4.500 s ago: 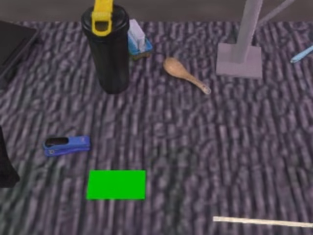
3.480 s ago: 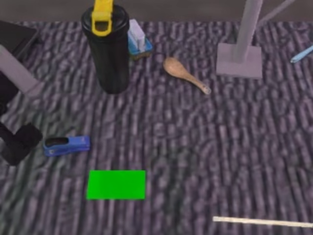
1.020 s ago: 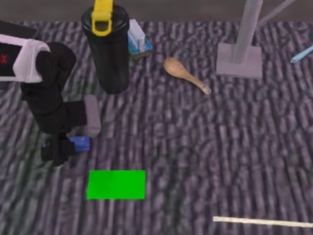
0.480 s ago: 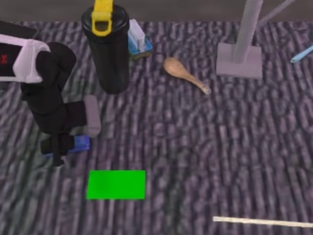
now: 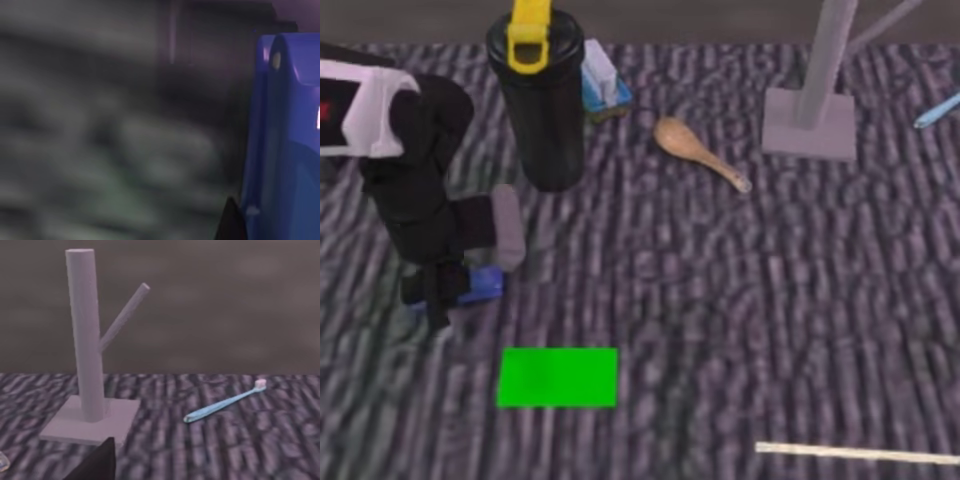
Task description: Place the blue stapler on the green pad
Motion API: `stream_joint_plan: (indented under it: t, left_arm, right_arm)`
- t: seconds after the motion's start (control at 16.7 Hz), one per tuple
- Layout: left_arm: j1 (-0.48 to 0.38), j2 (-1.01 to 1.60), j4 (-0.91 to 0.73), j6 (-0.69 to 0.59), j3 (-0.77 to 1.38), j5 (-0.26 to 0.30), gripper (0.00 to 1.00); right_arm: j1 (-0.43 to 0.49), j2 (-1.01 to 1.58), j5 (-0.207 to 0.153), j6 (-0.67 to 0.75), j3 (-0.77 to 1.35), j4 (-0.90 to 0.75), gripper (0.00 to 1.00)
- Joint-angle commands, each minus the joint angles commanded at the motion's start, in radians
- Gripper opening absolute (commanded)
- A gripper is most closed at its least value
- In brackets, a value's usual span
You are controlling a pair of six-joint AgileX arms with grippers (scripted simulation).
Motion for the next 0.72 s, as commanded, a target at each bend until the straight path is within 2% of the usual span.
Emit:
stream_joint_plan:
  t: [0.36,0.72]
  left_arm:
    - [0.009,-0.096,-0.277,0.000,0.155,-0.001,0.00]
    - [0.007,-0.124,-0.321,-0.002,0.187,-0.001,0.00]
  right_arm:
    - [0.000,0.000,0.000,0.000,0.000,0.000,1.00]
    - [0.000,0.000,0.000,0.000,0.000,0.000,1.00]
